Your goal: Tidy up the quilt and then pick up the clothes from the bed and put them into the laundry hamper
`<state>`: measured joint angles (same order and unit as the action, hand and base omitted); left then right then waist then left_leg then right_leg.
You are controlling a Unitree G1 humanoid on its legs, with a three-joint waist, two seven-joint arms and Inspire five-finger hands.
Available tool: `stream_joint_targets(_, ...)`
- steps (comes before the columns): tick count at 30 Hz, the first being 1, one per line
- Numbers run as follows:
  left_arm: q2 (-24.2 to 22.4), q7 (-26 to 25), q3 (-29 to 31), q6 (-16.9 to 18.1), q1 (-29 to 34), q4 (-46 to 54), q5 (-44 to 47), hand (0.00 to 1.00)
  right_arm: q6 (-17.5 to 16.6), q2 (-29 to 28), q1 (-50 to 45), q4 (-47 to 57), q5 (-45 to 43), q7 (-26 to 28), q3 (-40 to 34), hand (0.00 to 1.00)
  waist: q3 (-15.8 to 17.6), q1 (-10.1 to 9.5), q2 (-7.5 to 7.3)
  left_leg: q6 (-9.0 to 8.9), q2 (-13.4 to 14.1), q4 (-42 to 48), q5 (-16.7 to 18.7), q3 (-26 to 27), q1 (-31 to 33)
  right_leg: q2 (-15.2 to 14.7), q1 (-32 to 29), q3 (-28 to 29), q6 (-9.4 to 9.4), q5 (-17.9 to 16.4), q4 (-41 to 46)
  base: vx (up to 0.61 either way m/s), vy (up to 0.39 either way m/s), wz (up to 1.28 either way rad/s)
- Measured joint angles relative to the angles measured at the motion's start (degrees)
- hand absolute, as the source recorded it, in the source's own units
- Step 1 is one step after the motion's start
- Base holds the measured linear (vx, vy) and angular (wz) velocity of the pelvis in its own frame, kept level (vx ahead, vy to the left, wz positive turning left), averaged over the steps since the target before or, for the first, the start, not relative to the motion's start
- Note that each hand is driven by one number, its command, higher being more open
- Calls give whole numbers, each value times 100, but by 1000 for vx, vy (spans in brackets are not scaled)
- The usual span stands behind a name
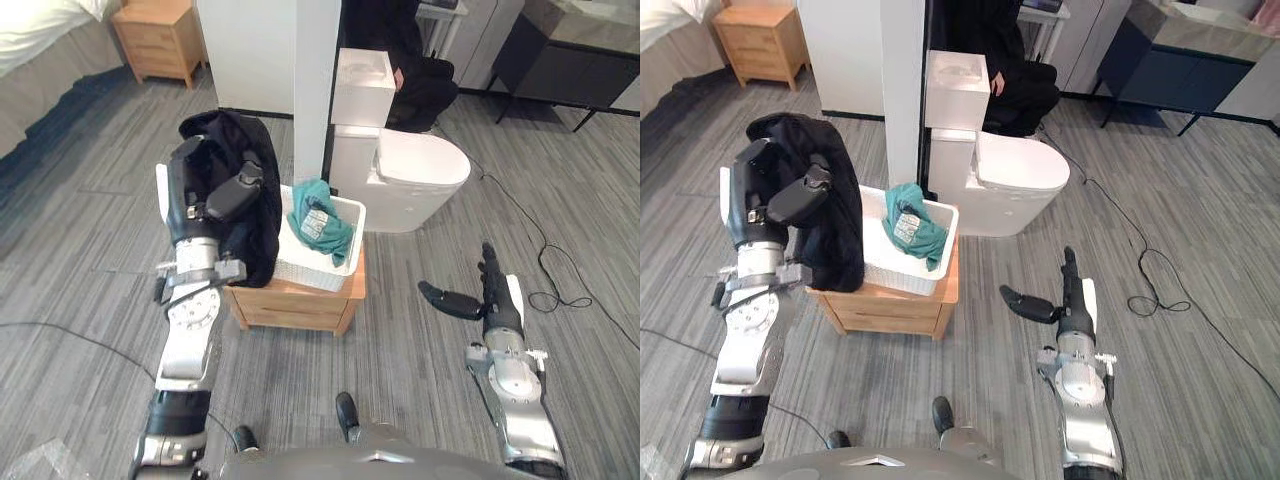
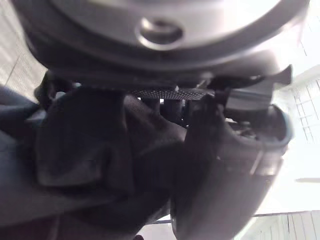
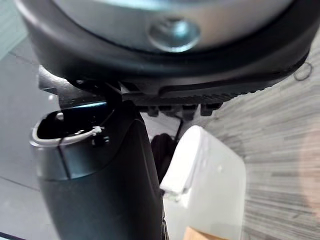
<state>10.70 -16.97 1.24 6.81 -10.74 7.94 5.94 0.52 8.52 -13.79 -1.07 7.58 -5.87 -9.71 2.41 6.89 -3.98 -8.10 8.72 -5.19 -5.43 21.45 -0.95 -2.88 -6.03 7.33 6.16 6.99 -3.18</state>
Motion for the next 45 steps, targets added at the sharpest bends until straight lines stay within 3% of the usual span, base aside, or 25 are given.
stream_joint_targets(9,502,-377,54,-144,-1799,-930,-773,0,-8,-427,-799,202,-1,52,-96,100,-183,454,43,1,2,1,83,340,-101,20,-89,309,8,8,1,45,6,-19)
stream_joint_targets(17,610,-526,-98,-320,-2432,-1088,-1339,0,-94,-523,-1067,202,-2,53,82,100,-211,597,85,-32,47,1,150,587,-146,100,-183,525,1,13,-3,51,-4,-16)
stream_joint_targets(26,350,-530,-123,-352,-2272,-1081,-1356,0,-97,-883,-1233,197,0,36,331,100,-209,576,89,-31,77,2,148,590,36,114,-363,515,-32,57,-6,27,-7,-1)
stream_joint_targets(32,-10,-336,-39,-366,-1035,-1107,-1353,0,-97,-942,-1242,153,25,18,528,100,-158,558,129,-30,85,2,149,547,46,115,-342,471,-34,67,-7,34,4,3)
stream_joint_targets(39,-249,-98,171,-581,-175,-1220,-1450,0,-96,-950,-1173,-211,68,16,742,100,92,386,225,-19,79,1,134,555,49,114,-358,469,-7,39,-6,0,0,0)
stream_joint_targets(43,-228,-9,413,-713,-225,-1452,-1865,0,-97,-948,-1134,-356,90,23,838,100,275,289,185,-24,91,5,112,565,61,135,-381,474,-47,73,-2,0,0,0)
stream_joint_targets(45,-56,-23,585,-736,-352,-1529,-1998,0,-96,-945,-1060,-357,96,22,908,100,406,287,91,-23,95,8,98,577,103,143,-432,488,-59,98,-5,8,-10,-4)
